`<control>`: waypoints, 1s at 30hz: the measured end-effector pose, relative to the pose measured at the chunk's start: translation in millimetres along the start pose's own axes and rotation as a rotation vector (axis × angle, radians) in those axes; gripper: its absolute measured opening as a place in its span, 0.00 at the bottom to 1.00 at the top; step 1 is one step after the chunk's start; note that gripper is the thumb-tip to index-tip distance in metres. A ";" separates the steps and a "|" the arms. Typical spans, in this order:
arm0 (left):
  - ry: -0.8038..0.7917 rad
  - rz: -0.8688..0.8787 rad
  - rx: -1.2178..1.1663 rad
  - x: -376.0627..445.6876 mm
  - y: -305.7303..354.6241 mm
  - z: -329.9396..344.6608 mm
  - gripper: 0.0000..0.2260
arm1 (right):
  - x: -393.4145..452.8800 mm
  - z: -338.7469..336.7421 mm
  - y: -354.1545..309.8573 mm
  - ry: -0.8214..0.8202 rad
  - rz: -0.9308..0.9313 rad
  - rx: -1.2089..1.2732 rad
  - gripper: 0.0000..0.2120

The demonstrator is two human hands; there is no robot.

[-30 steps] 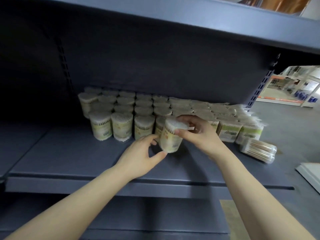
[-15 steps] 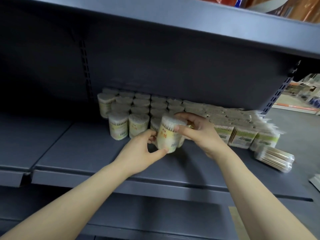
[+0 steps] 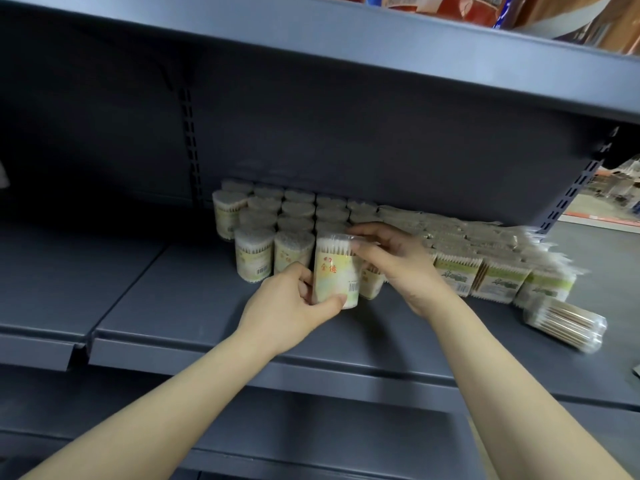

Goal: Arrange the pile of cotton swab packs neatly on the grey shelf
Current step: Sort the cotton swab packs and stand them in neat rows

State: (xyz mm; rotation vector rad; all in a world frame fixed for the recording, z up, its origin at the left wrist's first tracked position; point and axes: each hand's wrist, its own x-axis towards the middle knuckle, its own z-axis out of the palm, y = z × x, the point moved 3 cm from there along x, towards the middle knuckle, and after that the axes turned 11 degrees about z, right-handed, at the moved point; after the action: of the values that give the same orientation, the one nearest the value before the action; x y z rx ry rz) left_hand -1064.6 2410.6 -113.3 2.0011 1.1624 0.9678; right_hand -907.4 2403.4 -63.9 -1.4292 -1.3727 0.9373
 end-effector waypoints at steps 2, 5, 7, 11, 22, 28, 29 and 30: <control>-0.007 -0.002 0.018 -1.5 -1.0 -1.0 0.15 | 0.4 2.1 1.4 -0.001 0.013 0.011 0.08; -0.020 -0.005 0.033 -2.4 -3.5 -1.6 0.16 | 0.5 4.3 1.7 0.002 0.021 0.021 0.08; -0.030 -0.005 0.041 -2.8 -4.5 -2.1 0.16 | 1.1 5.7 1.8 0.000 0.025 0.029 0.08; -0.032 -0.001 0.035 -3.5 -5.7 -5.2 0.14 | 3.0 8.9 2.1 -0.009 0.029 0.043 0.08; -0.041 0.015 -0.093 -0.2 -9.3 -17.6 0.21 | 7.8 23.6 3.2 -0.064 0.064 -0.008 0.08; 0.009 0.024 -0.107 0.1 -14.9 -25.4 0.23 | 8.2 35.8 0.3 -0.108 0.039 -0.013 0.09; 0.016 0.027 -0.110 -0.3 -16.5 -26.6 0.24 | 8.8 38.3 -0.6 -0.117 0.031 -0.010 0.11; 0.021 0.031 -0.111 -0.9 -18.4 -27.7 0.25 | 9.6 40.9 -1.2 -0.125 0.023 -0.015 0.12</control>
State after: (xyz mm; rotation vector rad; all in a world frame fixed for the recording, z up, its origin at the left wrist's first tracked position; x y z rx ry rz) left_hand -1096.0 2421.6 -113.3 1.9302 1.0688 1.0484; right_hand -945.7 2417.3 -74.1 -1.4204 -1.4593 1.0488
